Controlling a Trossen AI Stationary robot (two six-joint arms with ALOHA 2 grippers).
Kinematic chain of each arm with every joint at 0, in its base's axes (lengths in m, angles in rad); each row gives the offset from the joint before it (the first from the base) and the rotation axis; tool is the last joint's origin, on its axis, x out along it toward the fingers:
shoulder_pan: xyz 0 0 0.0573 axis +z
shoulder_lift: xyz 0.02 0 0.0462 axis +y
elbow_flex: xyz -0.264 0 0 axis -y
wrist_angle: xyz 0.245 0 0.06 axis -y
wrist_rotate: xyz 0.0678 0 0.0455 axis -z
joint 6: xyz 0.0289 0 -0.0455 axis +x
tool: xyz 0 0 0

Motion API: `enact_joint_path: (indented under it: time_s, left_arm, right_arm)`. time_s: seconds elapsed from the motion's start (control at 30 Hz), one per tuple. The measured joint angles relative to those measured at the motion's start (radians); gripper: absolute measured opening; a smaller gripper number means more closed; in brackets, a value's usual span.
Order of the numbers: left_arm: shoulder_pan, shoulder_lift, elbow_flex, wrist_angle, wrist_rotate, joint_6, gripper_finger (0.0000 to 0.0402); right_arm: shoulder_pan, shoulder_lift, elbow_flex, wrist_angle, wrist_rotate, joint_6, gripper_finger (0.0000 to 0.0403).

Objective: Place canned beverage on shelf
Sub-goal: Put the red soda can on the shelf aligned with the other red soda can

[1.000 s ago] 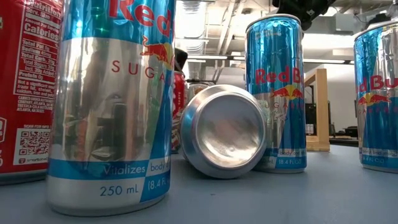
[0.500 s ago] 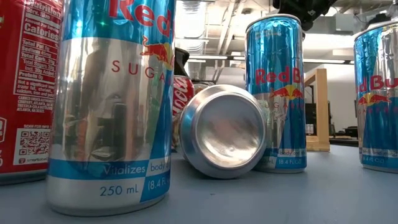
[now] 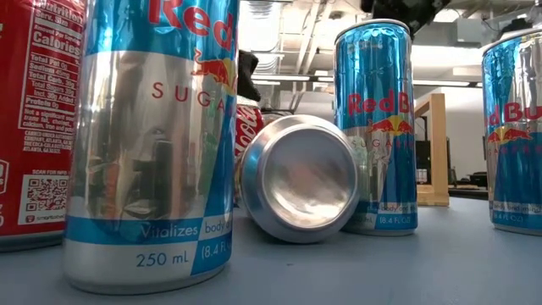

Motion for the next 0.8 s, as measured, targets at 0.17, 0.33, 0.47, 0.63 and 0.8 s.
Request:
enact_joint_path:
  time_s: [0.17,0.33,0.47,0.63,0.8]
  left_arm:
    - [-0.016,-0.024,0.050,-0.120,-0.021,-0.003,0.0323]
    - [-0.069,-0.125,0.125,-0.272,-0.077,-0.054,0.0323]
    - [-0.142,-0.243,0.146,-0.363,-0.144,-0.130,0.0323]
    - [-0.262,-0.382,0.146,-0.431,-0.281,-0.252,0.0323]
    - [-0.386,-0.473,0.146,-0.464,-0.395,-0.355,0.0323]
  right_arm:
    - [0.051,0.152,0.100,-0.006,-0.001,-0.164,0.0363]
    - [0.109,0.311,0.300,-0.087,-0.015,-0.301,0.0363]
    - [0.141,0.469,0.504,-0.226,-0.016,-0.391,0.0363]
    - [0.170,0.679,0.758,-0.384,-0.016,-0.509,0.0363]
    - [0.188,0.864,0.966,-0.507,-0.021,-0.559,0.0363]
